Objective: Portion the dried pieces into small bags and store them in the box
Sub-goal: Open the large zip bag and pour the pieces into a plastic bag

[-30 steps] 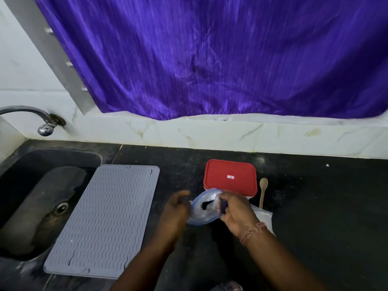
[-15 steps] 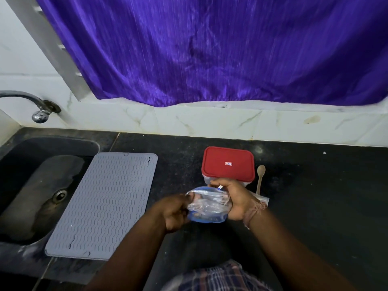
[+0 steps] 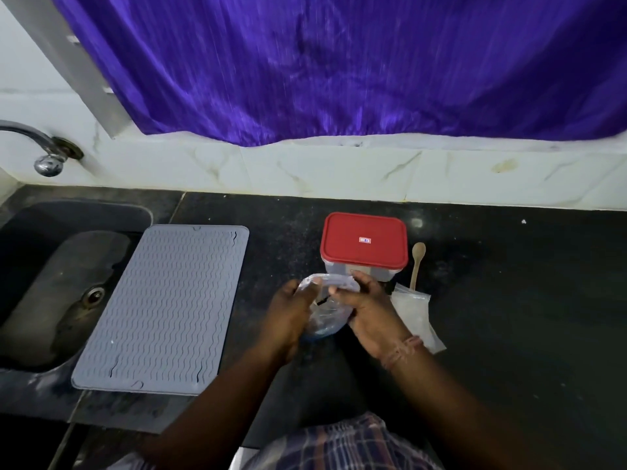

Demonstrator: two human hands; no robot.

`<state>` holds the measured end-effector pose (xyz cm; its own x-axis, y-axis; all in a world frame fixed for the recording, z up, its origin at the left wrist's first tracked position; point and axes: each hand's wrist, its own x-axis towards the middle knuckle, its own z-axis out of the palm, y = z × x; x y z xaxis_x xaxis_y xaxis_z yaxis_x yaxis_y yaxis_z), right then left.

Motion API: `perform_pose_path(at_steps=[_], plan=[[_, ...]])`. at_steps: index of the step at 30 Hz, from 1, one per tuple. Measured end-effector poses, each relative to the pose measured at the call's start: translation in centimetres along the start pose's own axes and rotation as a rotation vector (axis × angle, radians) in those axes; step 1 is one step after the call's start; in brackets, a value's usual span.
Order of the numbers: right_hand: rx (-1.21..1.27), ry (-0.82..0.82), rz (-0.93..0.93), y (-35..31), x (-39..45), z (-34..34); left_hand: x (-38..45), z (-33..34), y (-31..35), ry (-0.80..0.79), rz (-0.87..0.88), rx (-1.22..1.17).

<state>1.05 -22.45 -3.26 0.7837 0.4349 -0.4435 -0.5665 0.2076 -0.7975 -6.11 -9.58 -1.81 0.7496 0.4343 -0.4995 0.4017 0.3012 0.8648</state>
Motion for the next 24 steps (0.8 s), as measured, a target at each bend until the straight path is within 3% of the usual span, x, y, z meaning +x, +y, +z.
perform_pose_path(at_steps=[2,5,10,12,14,16,19,22,24], plan=[[-0.173,0.053,0.046,1.1,-0.7,-0.1,-0.2,0.2,-0.5,0.080,0.081,0.024],[-0.116,0.099,0.208,2.3,-1.1,-0.4,-0.3,0.3,-1.9,0.096,0.183,0.133],[0.277,0.094,0.456,1.8,-0.2,-2.3,0.3,-0.8,-4.2,0.422,0.074,0.208],[0.333,0.067,0.578,1.9,-0.4,-2.9,0.1,-1.1,-4.9,0.485,0.070,0.388],[0.251,0.055,0.618,2.5,-0.3,-3.1,0.0,-1.3,-5.3,0.433,0.125,0.592],[0.141,0.082,0.587,2.6,0.1,-2.5,-0.3,-1.5,-5.0,0.252,0.163,0.652],[-0.331,0.123,0.383,2.0,1.0,-1.5,-0.2,-1.3,-4.3,0.011,0.268,0.640],[-0.565,0.061,0.221,1.1,1.1,-0.3,0.7,-1.7,-3.2,0.000,0.491,0.838],[-0.695,0.026,0.096,1.0,1.0,0.3,1.7,-2.8,-2.4,-0.012,0.537,0.972]])
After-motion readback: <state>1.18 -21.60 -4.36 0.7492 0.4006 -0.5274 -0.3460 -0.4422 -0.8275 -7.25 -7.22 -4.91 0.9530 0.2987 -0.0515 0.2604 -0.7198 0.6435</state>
